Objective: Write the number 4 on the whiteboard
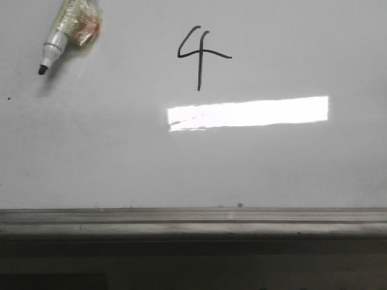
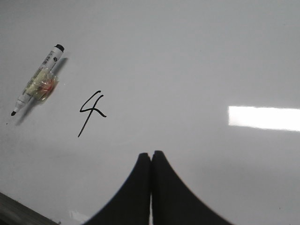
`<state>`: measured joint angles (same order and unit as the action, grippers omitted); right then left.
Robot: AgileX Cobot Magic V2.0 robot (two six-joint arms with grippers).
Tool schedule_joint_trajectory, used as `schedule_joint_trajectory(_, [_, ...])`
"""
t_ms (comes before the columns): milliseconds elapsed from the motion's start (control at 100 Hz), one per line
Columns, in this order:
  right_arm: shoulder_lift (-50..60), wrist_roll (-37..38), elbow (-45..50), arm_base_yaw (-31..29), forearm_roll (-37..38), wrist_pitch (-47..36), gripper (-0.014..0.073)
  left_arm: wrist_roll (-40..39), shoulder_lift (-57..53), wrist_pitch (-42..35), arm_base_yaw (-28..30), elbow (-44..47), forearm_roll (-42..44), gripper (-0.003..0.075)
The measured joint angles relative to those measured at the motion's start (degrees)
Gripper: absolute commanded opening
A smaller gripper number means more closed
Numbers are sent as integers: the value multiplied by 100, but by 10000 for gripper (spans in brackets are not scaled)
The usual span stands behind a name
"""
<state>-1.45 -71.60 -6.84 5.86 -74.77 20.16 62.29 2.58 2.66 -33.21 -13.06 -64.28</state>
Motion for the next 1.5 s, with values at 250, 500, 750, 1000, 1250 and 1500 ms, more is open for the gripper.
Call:
schedule_joint_trajectory(250, [0,0,0,0,-1,-4,-64,0,0,0,0,0,0,-20])
schedule_joint_trajectory(500, [0,0,0,0,-11,-4,-64,-119,0,113,40,0,725,-20])
schedule_joint_trajectory(750, [0,0,0,0,-11,-4,-64,-3660,0,147,1004,432,4399,-20])
schedule_joint_trajectory(1000, [0,0,0,0,-11,-4,-64,-5826,-34,-266,1954,1164,6317,-20])
schedule_joint_trajectory(1250, [0,0,0,0,-11,-4,-64,-6008,-126,-266,2623,1287,6428,-20])
schedule_joint_trajectory(1500, [0,0,0,0,-11,-14,-64,-6030,-284,-266,3140,1287,6319,-20])
